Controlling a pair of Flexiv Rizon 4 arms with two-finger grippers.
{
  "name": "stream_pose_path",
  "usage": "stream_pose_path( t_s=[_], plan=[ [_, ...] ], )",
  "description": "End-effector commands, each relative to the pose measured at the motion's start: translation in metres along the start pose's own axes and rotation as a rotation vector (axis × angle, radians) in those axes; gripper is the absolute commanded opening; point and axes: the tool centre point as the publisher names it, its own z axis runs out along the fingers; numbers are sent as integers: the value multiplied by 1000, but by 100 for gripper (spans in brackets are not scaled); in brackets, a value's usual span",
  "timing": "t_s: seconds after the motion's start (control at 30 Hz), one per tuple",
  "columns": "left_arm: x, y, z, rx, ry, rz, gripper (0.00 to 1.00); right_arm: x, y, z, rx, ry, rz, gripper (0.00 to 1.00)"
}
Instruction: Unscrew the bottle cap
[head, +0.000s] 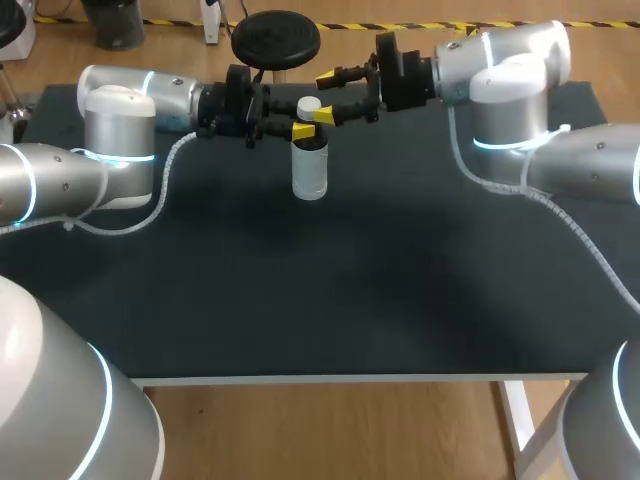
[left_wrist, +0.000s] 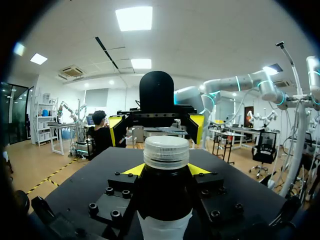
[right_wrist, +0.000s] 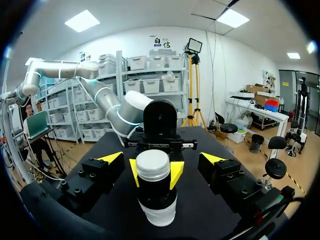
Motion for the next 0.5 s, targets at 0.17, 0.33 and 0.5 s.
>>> stream_pose_path(
  t_s=[0.17, 0.33, 0.5],
  plan=[
    [-3, 3, -1, 2, 9, -1, 0, 4, 0, 10, -8, 7, 0, 100],
    [-3, 3, -1, 2, 9, -1, 0, 6, 0, 16, -13, 12, 2, 100],
    [-3, 3, -1, 2, 9, -1, 0, 6, -2, 17, -13, 6, 9, 100]
  ],
)
